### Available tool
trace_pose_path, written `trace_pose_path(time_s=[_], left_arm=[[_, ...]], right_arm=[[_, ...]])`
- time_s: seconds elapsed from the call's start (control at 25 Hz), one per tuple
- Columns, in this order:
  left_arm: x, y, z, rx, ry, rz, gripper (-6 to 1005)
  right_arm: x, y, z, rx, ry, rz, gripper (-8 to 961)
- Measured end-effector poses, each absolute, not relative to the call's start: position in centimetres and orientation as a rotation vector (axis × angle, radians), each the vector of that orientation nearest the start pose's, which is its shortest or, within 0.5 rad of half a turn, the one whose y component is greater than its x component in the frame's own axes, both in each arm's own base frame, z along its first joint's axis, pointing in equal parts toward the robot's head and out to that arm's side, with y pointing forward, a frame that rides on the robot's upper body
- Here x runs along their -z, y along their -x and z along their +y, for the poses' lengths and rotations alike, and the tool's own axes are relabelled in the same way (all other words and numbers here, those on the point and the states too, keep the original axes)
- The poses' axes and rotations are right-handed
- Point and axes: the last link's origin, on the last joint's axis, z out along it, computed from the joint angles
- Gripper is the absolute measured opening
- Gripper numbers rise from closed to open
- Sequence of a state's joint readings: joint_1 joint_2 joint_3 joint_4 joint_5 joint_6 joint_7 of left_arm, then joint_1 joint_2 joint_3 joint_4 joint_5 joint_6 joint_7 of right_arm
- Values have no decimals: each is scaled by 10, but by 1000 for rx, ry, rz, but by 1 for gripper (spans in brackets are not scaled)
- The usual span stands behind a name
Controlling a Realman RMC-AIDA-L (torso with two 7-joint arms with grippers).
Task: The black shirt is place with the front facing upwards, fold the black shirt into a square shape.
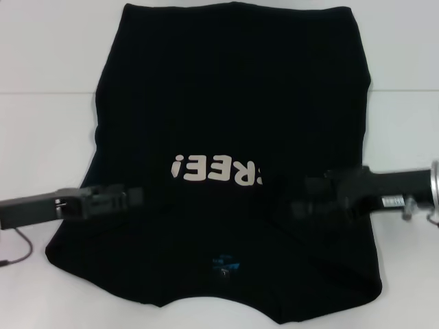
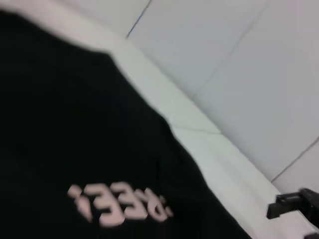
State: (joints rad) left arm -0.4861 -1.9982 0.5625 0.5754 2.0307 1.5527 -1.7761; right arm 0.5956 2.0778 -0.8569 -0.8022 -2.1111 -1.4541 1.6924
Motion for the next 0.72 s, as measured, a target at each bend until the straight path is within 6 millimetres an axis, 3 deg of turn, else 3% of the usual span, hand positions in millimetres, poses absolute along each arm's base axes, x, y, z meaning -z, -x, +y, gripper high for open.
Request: trace_pose_path(time_s=[0.32,0.44,0.72], left_arm=[[-74,314,325,571,2347,-1615,798],[-92,321,325,402,2279,-1696,798],[-106,322,330,37,2215,-1762,798]], right_arm=[[14,-261,331,-590,2738,427,754],[18,-265,326,-601,2732,387,916],[22,-267,324,-607,2736,400,915]])
